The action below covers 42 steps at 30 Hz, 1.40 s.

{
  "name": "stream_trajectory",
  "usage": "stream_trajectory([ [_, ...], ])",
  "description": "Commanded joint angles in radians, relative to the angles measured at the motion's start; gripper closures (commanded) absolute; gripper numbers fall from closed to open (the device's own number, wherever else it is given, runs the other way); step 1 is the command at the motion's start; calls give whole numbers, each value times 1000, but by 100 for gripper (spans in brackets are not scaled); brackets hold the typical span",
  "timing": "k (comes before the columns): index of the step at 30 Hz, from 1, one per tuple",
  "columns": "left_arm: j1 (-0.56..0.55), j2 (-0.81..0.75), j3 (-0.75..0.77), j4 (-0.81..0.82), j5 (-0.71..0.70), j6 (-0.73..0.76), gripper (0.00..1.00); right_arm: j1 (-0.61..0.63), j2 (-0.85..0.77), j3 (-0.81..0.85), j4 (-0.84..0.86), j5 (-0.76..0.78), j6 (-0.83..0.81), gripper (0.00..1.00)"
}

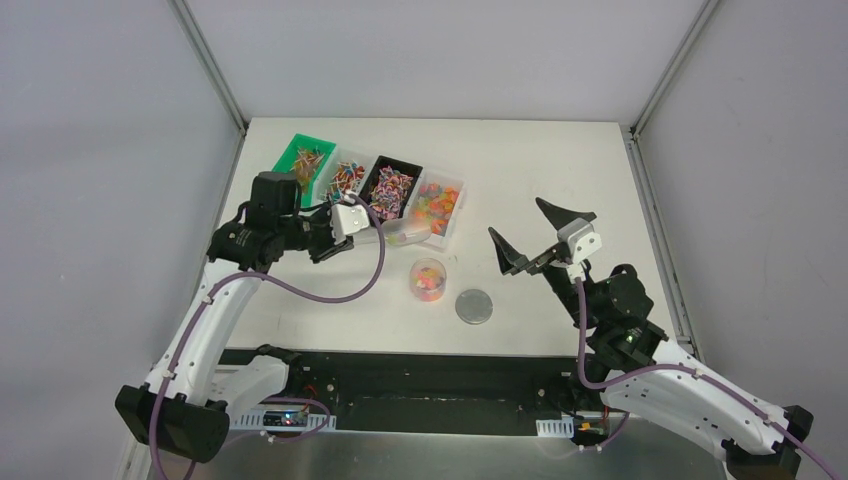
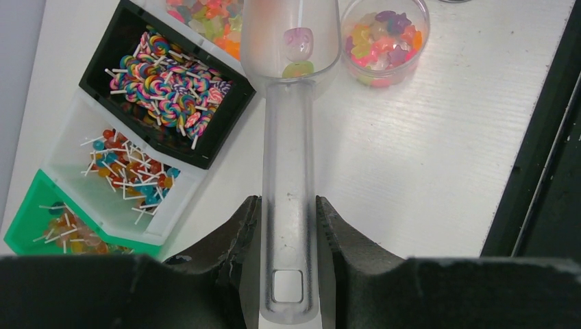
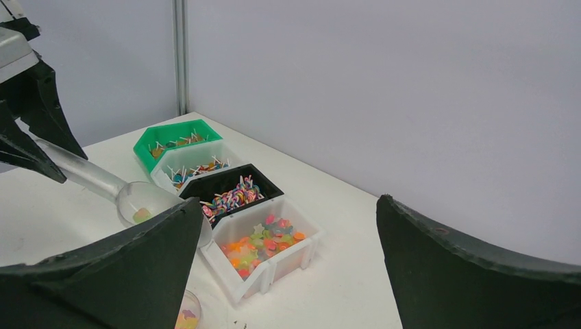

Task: Pack the candies
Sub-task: Place the fake candies in the packing bottle.

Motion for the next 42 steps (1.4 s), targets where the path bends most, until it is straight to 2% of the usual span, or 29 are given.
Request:
stream_trajectory([
  [1, -21, -44, 42, -56, 18, 54, 100, 5, -14, 36, 13, 8, 20, 0],
  [7, -58, -41, 54, -89, 30, 55, 100, 4, -5, 39, 18, 5, 26, 0],
  [16, -172, 7, 99, -153, -44, 44, 100, 4, 8, 42, 22, 8, 26, 0],
  [30, -331, 101, 185, -240, -219, 6, 100, 4, 6, 51, 20, 20, 7, 0],
  [42, -374, 217, 257, -314, -417, -5, 100, 4, 0, 69, 6, 24, -11, 0],
])
